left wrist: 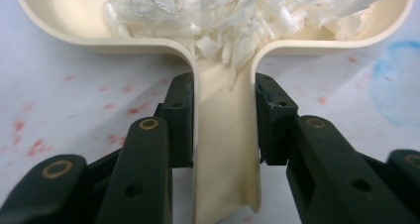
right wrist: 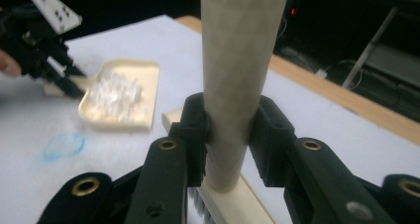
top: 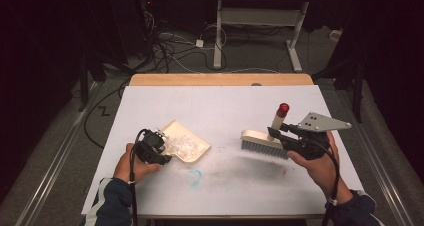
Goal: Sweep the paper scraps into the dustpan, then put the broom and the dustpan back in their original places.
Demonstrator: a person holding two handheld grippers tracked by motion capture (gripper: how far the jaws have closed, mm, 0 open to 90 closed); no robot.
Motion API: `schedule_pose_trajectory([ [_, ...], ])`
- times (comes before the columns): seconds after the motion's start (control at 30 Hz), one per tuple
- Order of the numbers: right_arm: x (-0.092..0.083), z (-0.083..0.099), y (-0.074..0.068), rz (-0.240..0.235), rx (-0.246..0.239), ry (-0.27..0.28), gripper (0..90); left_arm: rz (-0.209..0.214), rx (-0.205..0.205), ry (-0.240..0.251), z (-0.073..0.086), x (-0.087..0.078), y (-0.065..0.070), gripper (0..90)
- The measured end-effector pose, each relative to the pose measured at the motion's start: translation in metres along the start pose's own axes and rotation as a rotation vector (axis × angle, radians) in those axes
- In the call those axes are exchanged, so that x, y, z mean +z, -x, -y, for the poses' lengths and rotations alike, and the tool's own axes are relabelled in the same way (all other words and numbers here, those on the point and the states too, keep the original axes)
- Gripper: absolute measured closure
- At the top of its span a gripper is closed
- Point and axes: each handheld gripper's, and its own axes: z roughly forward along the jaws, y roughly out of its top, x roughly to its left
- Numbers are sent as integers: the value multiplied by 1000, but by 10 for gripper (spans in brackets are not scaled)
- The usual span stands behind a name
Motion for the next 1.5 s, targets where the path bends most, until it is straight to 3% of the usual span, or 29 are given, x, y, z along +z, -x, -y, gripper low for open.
schedule_pose_trajectory([
  [0.27,-26,13,17,-70,57,-90,713,-38,-113,44,10,-2,-19,629],
  [0.47,-38,17,28,-148,63,-180,713,-60,-184,72,15,-3,-30,628],
  [0.67,-33,25,40,-174,91,-256,712,-77,-237,99,19,-1,-34,626],
  [0.9,-24,27,54,-164,134,-254,710,-83,-267,119,19,0,-32,602],
  [1.03,-18,29,61,-137,149,-251,699,-74,-266,114,18,0,-25,542],
  [1.13,-11,29,67,-89,155,-249,676,0,-268,122,19,0,-17,491],
  [1.33,10,30,77,-14,165,-261,633,-43,-211,113,18,1,-1,341],
  [1.43,24,30,81,24,173,-272,621,-58,-184,146,20,-2,2,307],
  [1.5,34,31,84,40,180,-272,610,-79,-142,197,22,-5,5,272],
])
